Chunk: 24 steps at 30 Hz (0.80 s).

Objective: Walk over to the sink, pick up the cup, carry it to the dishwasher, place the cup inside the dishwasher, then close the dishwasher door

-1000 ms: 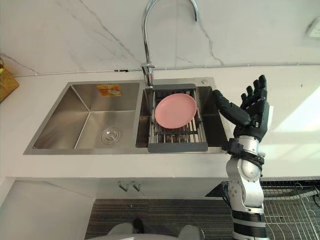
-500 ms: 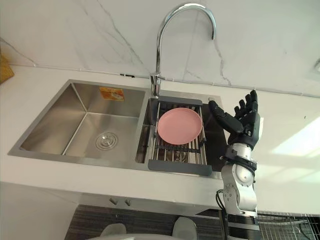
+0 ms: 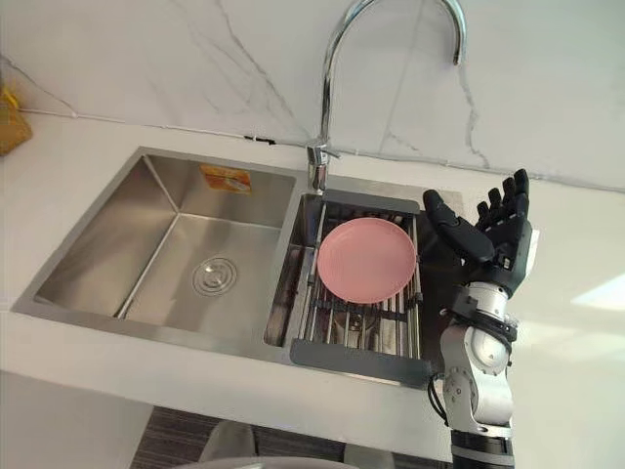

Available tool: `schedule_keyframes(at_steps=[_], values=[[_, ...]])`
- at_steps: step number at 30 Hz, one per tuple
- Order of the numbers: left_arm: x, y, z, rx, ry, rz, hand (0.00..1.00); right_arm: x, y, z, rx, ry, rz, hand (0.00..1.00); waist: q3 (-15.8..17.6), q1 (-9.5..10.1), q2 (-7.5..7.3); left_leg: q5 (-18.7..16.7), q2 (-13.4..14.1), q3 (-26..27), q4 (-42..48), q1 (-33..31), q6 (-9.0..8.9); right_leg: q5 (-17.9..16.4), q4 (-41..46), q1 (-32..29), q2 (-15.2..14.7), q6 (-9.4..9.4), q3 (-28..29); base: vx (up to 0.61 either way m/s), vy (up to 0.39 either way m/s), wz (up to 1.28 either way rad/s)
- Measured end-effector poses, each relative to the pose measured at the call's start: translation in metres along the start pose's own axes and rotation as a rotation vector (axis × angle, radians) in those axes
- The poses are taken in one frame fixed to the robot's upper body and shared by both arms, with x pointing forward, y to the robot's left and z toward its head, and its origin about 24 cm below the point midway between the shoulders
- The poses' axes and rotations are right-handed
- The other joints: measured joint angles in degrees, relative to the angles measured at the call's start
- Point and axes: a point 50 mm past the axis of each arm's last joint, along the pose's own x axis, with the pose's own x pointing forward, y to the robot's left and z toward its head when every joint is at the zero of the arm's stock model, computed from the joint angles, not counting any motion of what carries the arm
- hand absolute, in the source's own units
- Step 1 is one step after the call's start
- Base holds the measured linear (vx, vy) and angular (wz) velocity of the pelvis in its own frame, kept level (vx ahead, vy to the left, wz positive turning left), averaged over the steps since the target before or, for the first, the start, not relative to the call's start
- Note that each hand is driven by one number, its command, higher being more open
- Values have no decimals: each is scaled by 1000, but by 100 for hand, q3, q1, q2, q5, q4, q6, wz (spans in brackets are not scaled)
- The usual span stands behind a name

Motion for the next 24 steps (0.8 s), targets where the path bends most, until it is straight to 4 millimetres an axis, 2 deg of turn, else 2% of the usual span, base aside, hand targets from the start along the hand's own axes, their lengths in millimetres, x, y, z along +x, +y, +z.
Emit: schedule_keyframes(at_steps=[2,3,4,5,6,9,10,12,16,18,24], values=[[0,-4,1,-2,-9,-13,100,4,2,0,-5,-12,3,100,51,35,70,-169,-118,-103,-544,0,-125,18,-11,-39,-72,-23,84,21,14,5],[0,-6,-3,-6,8,-20,100,4,0,-4,-12,3,-4,100,32,34,123,55,-171,-127,-1119,41,-158,10,27,-41,-92,4,68,12,47,-10],[0,-8,-4,-3,11,-28,100,4,-1,-4,-17,2,-4,100,33,51,226,609,-143,-111,-1369,89,-135,-13,77,-72,-57,39,81,15,72,-11],[0,-11,-4,-3,11,-39,100,4,0,-5,-18,5,-4,100,66,93,261,547,-158,27,-1443,159,-209,-44,158,-138,-68,86,162,-3,79,-17],[0,-12,-4,8,13,-47,100,4,2,-4,-28,-5,4,100,62,95,267,550,-196,147,-1580,186,-210,-29,163,-224,-127,112,206,-30,102,-16],[0,-11,-8,29,31,-48,100,5,3,3,-37,-41,-5,100,27,-24,307,634,-395,448,-2847,713,-131,3,82,-268,-265,216,164,-27,80,8],[0,-9,-10,56,47,-46,100,5,2,6,-44,-59,-26,100,0,-91,271,824,-527,518,-3385,895,-37,20,65,-308,-351,246,139,-15,66,16],[0,-10,-14,87,61,-48,100,3,-7,14,-55,-89,-68,100,-58,-106,280,1012,-655,523,-3790,987,5,98,-25,-318,-428,308,111,1,37,11],[0,-8,-15,119,59,-42,100,4,-19,21,-68,-119,-130,100,-139,-117,257,1125,-712,507,-4046,1117,12,231,-157,-213,-445,379,42,75,16,6],[0,-7,-17,126,65,-34,100,4,-20,22,-68,-121,-135,100,-230,-116,257,1127,-707,509,-4092,1129,9,248,-224,-190,-425,374,28,72,-1,1],[0,-3,-18,129,66,-24,100,2,-19,20,-48,-120,-131,100,-314,-104,135,1159,-666,557,-4240,1241,-30,291,-347,-112,-359,351,45,12,0,-3]])
